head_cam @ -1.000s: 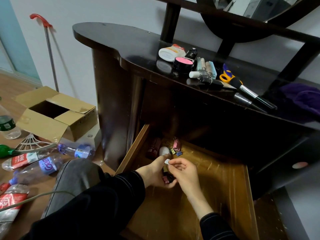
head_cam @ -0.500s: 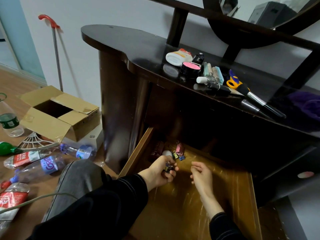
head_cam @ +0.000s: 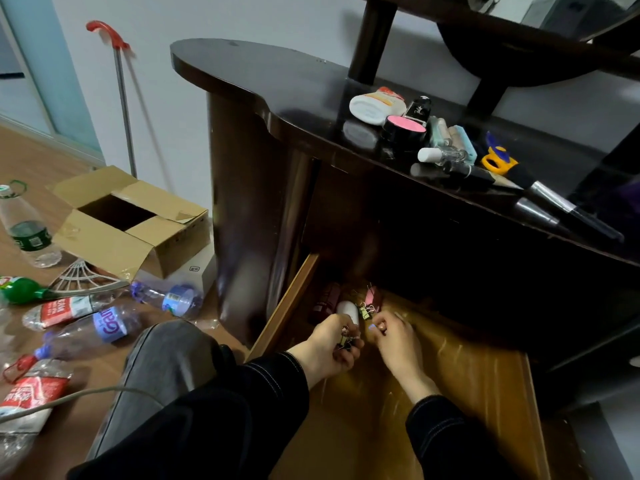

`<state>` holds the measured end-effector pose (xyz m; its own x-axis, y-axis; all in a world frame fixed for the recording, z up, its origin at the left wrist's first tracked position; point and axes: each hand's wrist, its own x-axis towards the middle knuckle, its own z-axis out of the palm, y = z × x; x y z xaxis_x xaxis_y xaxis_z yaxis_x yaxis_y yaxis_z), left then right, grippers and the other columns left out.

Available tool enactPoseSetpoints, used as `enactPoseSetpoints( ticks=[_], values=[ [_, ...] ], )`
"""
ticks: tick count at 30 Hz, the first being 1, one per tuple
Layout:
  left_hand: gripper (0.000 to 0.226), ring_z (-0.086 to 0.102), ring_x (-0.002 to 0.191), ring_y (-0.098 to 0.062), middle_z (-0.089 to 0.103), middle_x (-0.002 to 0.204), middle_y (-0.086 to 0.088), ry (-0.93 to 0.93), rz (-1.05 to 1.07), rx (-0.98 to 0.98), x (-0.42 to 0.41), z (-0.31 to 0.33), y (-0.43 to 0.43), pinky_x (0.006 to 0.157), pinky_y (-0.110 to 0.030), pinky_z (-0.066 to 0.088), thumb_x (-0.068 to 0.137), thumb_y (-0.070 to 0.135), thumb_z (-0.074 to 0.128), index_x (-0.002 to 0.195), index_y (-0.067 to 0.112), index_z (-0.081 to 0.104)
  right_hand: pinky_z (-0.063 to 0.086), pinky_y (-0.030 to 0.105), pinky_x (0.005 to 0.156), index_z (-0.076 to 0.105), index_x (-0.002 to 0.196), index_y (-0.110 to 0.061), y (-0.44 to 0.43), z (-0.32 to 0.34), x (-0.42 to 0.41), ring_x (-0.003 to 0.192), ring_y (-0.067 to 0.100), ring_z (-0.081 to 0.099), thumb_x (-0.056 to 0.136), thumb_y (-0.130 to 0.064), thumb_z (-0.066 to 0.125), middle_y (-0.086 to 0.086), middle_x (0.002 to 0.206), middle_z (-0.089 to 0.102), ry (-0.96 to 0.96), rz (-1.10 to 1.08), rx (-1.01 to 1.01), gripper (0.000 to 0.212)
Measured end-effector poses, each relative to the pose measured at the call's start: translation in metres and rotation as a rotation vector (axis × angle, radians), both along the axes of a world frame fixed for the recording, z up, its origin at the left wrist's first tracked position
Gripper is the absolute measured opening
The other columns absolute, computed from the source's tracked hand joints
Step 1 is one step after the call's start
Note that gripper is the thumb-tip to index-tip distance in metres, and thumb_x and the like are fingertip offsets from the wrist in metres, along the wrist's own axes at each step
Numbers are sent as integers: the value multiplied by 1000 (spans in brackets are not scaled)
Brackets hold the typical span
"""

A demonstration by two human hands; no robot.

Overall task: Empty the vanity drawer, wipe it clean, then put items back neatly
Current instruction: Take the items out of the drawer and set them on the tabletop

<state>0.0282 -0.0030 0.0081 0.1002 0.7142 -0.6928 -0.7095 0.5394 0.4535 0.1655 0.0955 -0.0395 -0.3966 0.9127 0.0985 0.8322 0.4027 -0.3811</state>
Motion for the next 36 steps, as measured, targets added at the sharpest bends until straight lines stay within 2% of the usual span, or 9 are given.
enactPoseSetpoints(
  ticks=[5,10,13,15,19,23,26,29,36],
  values=[
    [18,41,57,-12,52,73,-6,37,-9,-43,4,5,-3,39,-14,27,93,15,44,76,10,50,42,11,58,66,86,-25,-11,4,27,81,7,62,94,-11,68,-10,93,68,118,-49,-172,16],
    [26,52,65,-20,58,84,-13,21,78,-105,9,8,-6,51,-24,42,96,28,53,87,4,57,52,19,54,72,88,-18,-39,45,23,67,9,68,88,-7,75,4,83,72,621,-76,-379,11],
    [36,54,76,-23,58,98,-12,-12,68,-94,11,8,-7,52,-27,44,94,42,58,94,6,61,50,16,54,74,88,-24,-63,65,7,73,2,68,87,-9,76,-8,80,72,632,87,-427,15],
    [41,55,76,-23,64,83,-9,-32,43,-72,11,7,-7,52,-25,46,93,48,57,81,10,67,53,17,59,73,87,-27,-76,67,-3,77,-1,67,88,-10,74,-12,81,71,570,124,-394,17],
    [33,53,66,-16,61,54,-2,-27,79,-63,9,5,-5,45,-19,42,91,37,58,71,11,64,55,18,62,73,89,-30,-80,66,-9,76,2,68,88,-16,75,-9,80,71,537,129,-350,15],
    [9,50,53,-17,60,66,-10,-71,119,-31,2,0,-1,34,-15,33,85,9,50,80,3,56,52,20,57,73,88,-32,-54,55,-6,74,9,69,95,-23,68,-6,86,75,781,36,-353,13],
    [7,46,51,-15,55,73,-9,-78,117,-4,2,1,0,33,-15,28,81,0,44,82,5,48,57,32,80,67,103,-30,-15,33,-9,102,17,68,98,-16,62,-5,108,72,545,-97,-239,16],
    [8,45,53,-15,55,76,-8,-48,88,16,3,1,-2,35,-15,27,82,0,44,81,7,47,52,31,97,59,134,-30,11,13,-13,127,15,56,101,-17,55,-8,142,55,120,45,-125,36],
    [10,45,54,-14,56,76,-7,-25,83,19,0,1,-3,35,-16,30,83,2,44,86,5,53,51,25,79,58,131,-32,19,0,-16,108,13,62,100,-27,55,-10,135,52,-176,191,54,32]
  ],
)
